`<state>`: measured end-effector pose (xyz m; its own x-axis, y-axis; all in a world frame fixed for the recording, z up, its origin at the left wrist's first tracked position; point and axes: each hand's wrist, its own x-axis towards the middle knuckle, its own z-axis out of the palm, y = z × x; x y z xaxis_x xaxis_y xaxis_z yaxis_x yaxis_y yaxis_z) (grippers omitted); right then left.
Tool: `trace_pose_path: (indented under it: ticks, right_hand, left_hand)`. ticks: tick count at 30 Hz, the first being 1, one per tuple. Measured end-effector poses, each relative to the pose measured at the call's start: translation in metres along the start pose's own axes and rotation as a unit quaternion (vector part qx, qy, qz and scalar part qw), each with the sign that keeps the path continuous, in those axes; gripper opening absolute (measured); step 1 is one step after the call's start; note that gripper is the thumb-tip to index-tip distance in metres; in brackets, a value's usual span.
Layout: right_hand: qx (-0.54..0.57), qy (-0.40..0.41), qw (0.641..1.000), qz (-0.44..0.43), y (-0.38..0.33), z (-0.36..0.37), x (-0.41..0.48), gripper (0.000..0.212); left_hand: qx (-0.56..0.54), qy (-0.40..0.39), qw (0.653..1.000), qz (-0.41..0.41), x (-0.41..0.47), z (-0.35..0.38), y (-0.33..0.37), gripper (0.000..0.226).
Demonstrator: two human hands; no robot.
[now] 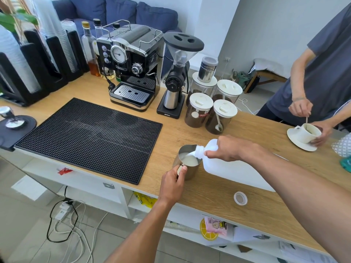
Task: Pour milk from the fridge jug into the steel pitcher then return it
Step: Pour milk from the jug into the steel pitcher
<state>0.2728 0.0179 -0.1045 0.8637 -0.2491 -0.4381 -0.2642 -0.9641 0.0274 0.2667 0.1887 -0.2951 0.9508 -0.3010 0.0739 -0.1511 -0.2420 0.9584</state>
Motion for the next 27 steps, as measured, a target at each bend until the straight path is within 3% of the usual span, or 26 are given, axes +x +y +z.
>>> trace_pose_path:
  ticks: [27]
  right_hand:
    - [0.004, -0.007, 1.0, 0.01, -0.0035, -0.002, -0.0005, 0.052]
  left_hand:
    - [-0.001, -0.003, 1.0, -0.008, -0.0001, -0.0008, 0.0008, 0.042]
